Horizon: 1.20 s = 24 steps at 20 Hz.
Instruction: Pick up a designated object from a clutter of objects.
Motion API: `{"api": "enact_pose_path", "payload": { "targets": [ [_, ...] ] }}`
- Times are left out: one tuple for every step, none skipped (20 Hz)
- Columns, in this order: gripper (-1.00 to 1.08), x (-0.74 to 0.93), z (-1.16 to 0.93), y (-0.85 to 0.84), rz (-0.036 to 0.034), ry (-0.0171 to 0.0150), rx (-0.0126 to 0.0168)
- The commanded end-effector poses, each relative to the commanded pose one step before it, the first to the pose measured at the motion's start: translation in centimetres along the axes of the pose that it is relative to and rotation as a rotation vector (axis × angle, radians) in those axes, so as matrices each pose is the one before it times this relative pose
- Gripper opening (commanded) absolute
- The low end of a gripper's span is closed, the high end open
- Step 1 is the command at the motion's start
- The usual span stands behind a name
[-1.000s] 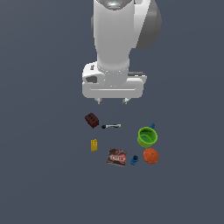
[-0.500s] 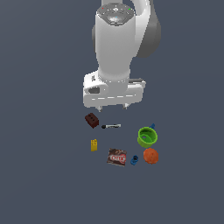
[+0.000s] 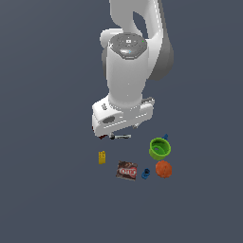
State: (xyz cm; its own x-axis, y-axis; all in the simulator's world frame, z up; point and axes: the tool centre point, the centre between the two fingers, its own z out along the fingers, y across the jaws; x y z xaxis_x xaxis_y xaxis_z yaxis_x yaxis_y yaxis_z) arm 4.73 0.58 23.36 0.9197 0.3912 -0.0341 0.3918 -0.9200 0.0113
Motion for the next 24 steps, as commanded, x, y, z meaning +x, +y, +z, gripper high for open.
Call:
{"api": "enact_pose_path", "payload": {
  "targets": [
    [1.0,0.783,1.043,0.202,-0.07226,0.00113,-0.00208],
    [1.0,0.294,0.422,0.094,-0.02826,0.00041,-0.00067],
    [1.0,0.289,0.426,0.098,-0.02827,0.00044,-0.00062],
    [1.0,0.282,0.431,0.103,-0.02825,0.00047,-0.00056],
    [1.0,0.276,0.436,0.107,-0.02824,0.00051,-0.00051],
    [1.0,0.27,0.44,0.111,-0.02824,0.00054,-0.00047],
    [1.0,0.263,0.444,0.115,-0.02822,0.00058,-0.00042],
    [1.0,0.257,0.449,0.118,-0.02821,0.00062,-0.00038],
    [1.0,0.25,0.453,0.121,-0.02819,0.00067,-0.00034],
    [1.0,0.244,0.457,0.124,-0.02818,0.00071,-0.0003],
    [1.0,0.237,0.461,0.126,-0.02817,0.00076,-0.00027],
    [1.0,0.23,0.465,0.129,-0.02814,0.00081,-0.00024],
    [1.0,0.224,0.469,0.13,-0.02813,0.00086,-0.00022],
    [1.0,0.217,0.473,0.132,-0.0281,0.00092,-0.00019],
    [1.0,0.21,0.477,0.134,-0.02808,0.00097,-0.00017],
    [1.0,0.203,0.481,0.135,-0.02806,0.00103,-0.00016],
    [1.0,0.197,0.484,0.136,-0.02803,0.00108,-0.00015],
    [1.0,0.19,0.488,0.136,-0.02801,0.00114,-0.00014],
    [1.0,0.183,0.491,0.137,-0.02797,0.0012,-0.00013],
    [1.0,0.177,0.495,0.137,-0.02795,0.00126,-0.00013],
    [1.0,0.17,0.498,0.137,-0.02792,0.00132,-0.00013],
    [1.0,0.164,0.501,0.136,-0.02788,0.00138,-0.00014],
    [1.0,0.158,0.505,0.135,-0.02786,0.00144,-0.00015],
    [1.0,0.15,0.503,0.133,-0.02756,0.00148,-0.00016]
  ]
}}
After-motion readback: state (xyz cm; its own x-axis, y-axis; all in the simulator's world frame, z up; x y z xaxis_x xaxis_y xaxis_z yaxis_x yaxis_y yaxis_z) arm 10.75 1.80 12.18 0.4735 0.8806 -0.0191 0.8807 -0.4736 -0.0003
